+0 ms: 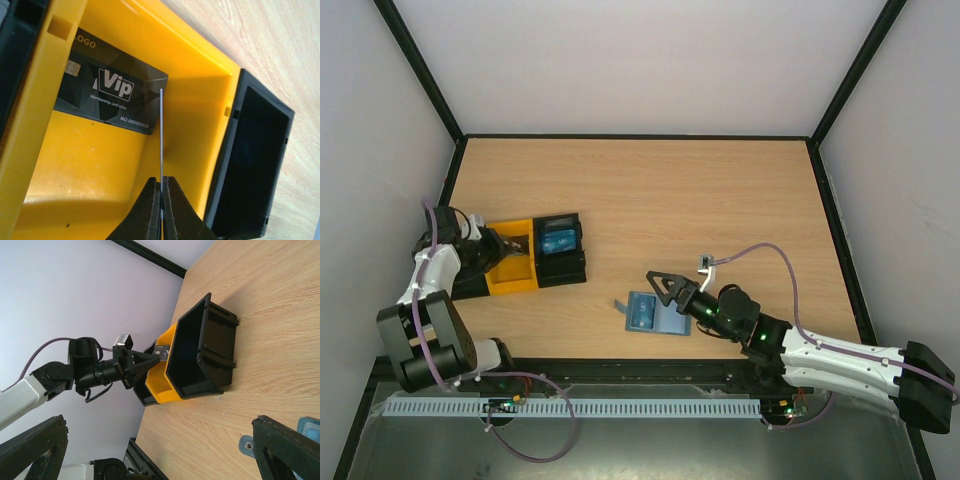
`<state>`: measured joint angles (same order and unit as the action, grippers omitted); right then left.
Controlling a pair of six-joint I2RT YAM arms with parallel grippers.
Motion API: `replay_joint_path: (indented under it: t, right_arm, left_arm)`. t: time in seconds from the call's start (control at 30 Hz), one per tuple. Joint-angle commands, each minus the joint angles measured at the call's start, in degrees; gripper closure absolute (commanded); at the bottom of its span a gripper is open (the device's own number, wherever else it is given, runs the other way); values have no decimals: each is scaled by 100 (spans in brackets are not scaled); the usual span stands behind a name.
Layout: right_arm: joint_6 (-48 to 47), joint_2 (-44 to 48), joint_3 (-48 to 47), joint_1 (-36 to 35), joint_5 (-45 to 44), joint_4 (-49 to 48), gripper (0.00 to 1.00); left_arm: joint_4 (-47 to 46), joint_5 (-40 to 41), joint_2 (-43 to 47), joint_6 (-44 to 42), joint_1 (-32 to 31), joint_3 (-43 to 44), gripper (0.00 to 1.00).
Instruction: Take the credit cards out of the card holder
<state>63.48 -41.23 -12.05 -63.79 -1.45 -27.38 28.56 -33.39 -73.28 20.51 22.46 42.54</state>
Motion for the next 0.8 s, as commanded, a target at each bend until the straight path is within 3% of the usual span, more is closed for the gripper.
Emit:
replay_joint_path:
  t: [0.0,0.3,0.77]
  right_arm:
    - [1,119,-34,-11,-113,175,2]
    - [-3,247,-2,-15,-268,233,2]
    - [62,104,-17,-15,-291,259,2]
  left_arm:
    - [-113,-6,-334,-176,-40,223,97]
    - [-353,286,-662,-118,-87,346,97]
    - [-427,765,-791,-8,-109,509,81]
